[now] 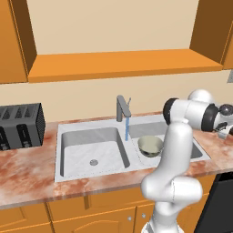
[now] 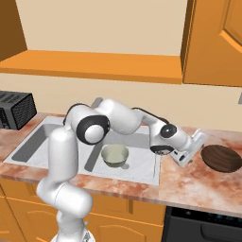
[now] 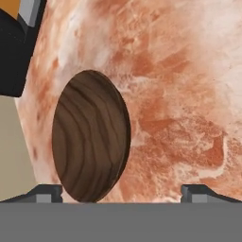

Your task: Rinse each bowl for a few seconds and place them down in the sink or on the counter.

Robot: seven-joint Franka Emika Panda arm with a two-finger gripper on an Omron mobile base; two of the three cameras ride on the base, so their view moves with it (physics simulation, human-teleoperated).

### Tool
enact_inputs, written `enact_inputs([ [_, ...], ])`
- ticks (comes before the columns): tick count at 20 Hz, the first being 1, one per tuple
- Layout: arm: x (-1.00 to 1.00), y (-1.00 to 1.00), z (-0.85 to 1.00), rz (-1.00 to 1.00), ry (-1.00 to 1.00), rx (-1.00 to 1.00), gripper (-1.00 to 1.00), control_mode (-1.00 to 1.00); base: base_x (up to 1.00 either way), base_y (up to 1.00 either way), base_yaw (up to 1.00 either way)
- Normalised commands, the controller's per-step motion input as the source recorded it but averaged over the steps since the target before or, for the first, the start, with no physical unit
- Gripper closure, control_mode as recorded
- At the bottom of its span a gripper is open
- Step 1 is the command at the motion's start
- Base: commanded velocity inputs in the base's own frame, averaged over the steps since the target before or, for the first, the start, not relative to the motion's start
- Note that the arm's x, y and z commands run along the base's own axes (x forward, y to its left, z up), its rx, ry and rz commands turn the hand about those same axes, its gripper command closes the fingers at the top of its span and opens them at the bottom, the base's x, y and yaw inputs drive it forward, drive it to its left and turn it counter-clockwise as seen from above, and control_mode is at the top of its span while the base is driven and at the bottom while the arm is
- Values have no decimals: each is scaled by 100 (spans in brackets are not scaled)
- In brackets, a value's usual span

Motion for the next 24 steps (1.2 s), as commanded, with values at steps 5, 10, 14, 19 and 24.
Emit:
enact_inputs([
  [5,16,-11,-31,0,0,0,-100,-100,0,0,0],
  [10,16,-14,-31,0,0,0,-100,-100,0,0,0],
  [14,18,-21,-26,0,0,0,-100,-100,0,0,0],
  [19,18,-20,-24,0,0,0,-100,-100,0,0,0],
  [24,17,-20,-24,0,0,0,-100,-100,0,0,0],
])
